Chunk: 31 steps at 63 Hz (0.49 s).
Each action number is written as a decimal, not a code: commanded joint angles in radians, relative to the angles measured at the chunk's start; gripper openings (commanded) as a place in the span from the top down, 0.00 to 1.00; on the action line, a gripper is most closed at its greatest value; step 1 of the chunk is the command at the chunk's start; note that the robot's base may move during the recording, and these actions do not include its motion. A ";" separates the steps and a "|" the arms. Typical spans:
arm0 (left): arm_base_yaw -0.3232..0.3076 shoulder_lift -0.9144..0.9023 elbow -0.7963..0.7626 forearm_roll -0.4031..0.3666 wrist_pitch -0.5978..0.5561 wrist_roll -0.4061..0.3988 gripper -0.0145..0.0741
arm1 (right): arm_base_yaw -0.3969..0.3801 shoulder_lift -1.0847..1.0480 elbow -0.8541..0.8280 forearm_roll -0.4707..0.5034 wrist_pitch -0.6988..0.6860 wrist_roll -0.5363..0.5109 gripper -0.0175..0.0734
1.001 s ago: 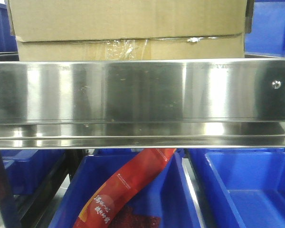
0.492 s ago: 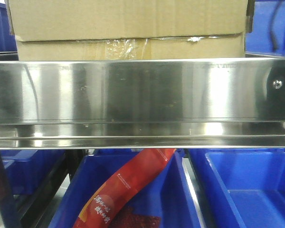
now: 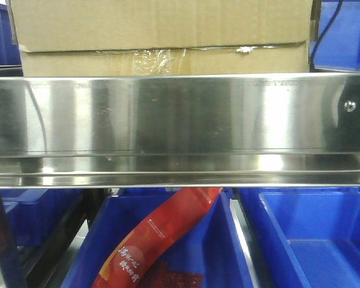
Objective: Grab carton from right shelf to conveyor
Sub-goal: 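Clamp the carton's side walls with both grippers and lift it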
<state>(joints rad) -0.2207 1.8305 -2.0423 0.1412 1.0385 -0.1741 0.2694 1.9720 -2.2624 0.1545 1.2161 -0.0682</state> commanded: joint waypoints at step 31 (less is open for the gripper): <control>0.003 0.000 -0.080 -0.023 0.092 -0.005 0.84 | 0.001 -0.041 -0.012 -0.001 0.005 0.000 0.88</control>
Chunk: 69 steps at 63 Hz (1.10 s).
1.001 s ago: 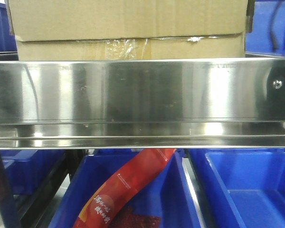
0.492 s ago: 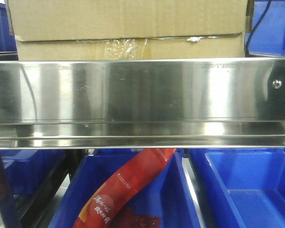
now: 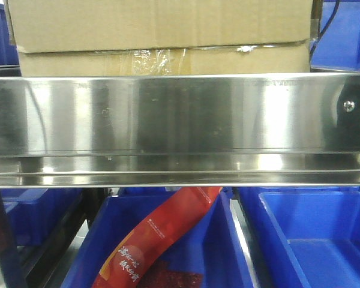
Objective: Grab carton from right shelf to conveyor
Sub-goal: 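Clamp the carton's side walls with both grippers and lift it, then pull the held carton back off the shelf toward the robot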
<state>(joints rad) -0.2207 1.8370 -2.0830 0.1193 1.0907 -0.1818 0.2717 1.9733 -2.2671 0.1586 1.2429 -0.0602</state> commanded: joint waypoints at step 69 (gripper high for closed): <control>-0.141 -0.532 0.298 -0.029 0.130 -0.004 0.85 | 0.111 -0.632 0.406 0.004 -0.022 -0.008 0.88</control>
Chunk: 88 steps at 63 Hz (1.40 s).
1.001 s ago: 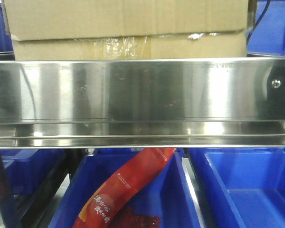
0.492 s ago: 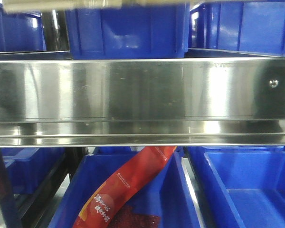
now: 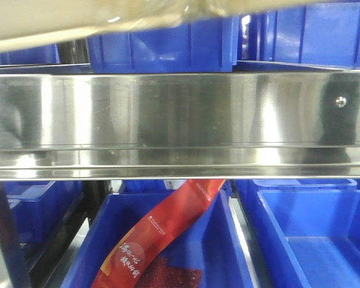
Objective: Grab carton from right shelf to conveyor
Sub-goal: 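Pull the held carton back off the shelf toward the robot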
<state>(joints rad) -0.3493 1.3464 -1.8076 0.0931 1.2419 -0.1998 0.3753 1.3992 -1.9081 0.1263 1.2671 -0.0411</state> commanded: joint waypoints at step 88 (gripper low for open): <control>-0.012 -0.063 0.023 0.029 -0.032 0.014 0.85 | 0.008 -0.082 0.118 0.036 -0.168 -0.027 0.88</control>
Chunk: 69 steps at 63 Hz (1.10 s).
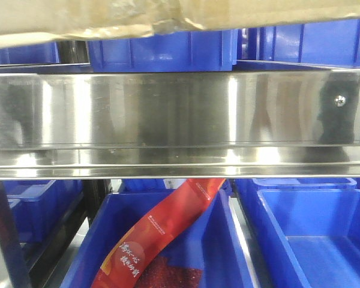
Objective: Grab carton from right shelf to conveyor
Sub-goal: 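Pull the held carton back off the shelf toward the robot, then hold the carton with both grippers while the base turns away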
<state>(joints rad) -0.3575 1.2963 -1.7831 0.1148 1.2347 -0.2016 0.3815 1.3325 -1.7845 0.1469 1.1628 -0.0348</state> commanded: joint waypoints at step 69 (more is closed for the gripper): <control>-0.004 -0.013 -0.001 0.007 -0.025 0.016 0.85 | 0.001 -0.016 -0.006 0.015 -0.072 -0.033 0.88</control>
<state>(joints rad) -0.3575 1.2963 -1.7831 0.1205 1.2291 -0.2016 0.3815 1.3343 -1.7824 0.1469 1.1390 -0.0370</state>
